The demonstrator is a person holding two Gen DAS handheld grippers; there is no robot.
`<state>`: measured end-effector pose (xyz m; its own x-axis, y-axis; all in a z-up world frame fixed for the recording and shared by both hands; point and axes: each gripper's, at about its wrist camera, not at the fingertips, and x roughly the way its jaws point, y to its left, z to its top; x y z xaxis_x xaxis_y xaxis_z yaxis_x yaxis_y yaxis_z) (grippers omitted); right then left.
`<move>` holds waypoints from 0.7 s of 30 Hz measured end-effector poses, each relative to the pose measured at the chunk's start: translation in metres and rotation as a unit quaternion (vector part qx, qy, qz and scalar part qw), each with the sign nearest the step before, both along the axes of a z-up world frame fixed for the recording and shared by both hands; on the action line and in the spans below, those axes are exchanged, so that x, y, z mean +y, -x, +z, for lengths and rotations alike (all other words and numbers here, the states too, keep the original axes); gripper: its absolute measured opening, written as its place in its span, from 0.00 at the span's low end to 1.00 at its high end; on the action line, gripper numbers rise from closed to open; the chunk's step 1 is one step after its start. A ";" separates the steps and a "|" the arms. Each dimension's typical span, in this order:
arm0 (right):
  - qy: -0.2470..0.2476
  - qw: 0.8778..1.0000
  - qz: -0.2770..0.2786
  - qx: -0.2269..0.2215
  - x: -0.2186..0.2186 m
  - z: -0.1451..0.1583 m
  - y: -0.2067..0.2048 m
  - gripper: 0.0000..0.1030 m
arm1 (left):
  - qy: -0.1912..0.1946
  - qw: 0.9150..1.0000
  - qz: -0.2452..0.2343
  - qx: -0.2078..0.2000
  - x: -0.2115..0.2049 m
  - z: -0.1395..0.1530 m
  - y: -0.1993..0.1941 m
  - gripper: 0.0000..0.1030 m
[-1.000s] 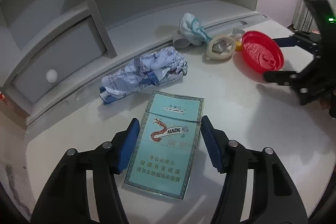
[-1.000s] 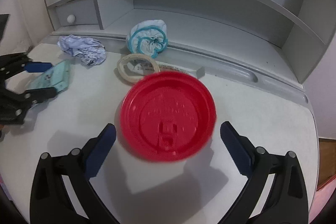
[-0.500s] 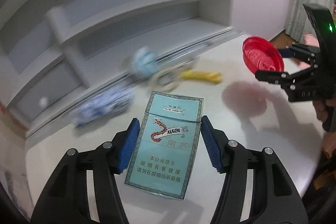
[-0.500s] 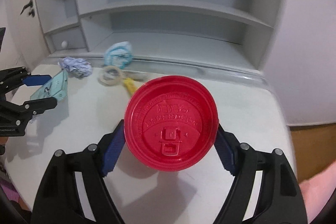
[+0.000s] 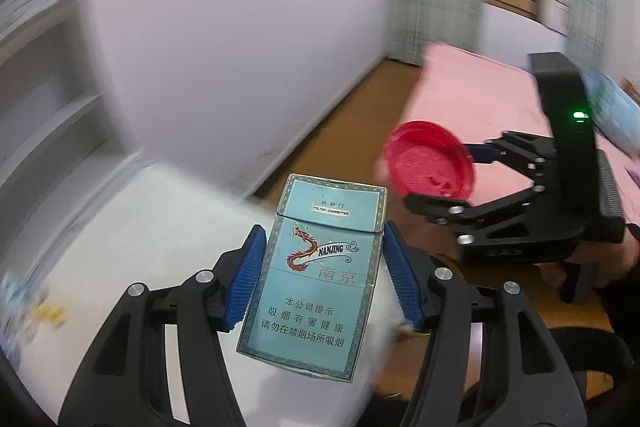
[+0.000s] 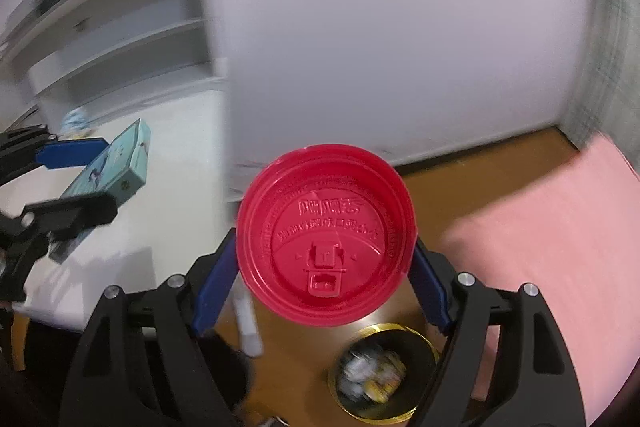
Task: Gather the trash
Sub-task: 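Carry the cigarette pack and red lid with both tools over the bin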
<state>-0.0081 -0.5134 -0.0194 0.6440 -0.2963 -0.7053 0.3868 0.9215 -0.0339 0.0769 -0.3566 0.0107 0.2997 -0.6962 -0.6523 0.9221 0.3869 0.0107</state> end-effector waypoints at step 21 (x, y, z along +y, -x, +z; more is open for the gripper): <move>-0.147 0.966 -0.189 0.098 -0.143 -0.225 0.142 0.74 | -0.137 0.982 -0.089 0.100 -0.182 -0.261 0.082 0.57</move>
<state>-0.1497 -0.6566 -0.2443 0.3751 -0.2521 -0.8921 0.7103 0.6965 0.1019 -0.0049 -0.5390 -0.2507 0.0360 -0.5170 -0.8552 0.9693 0.2264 -0.0961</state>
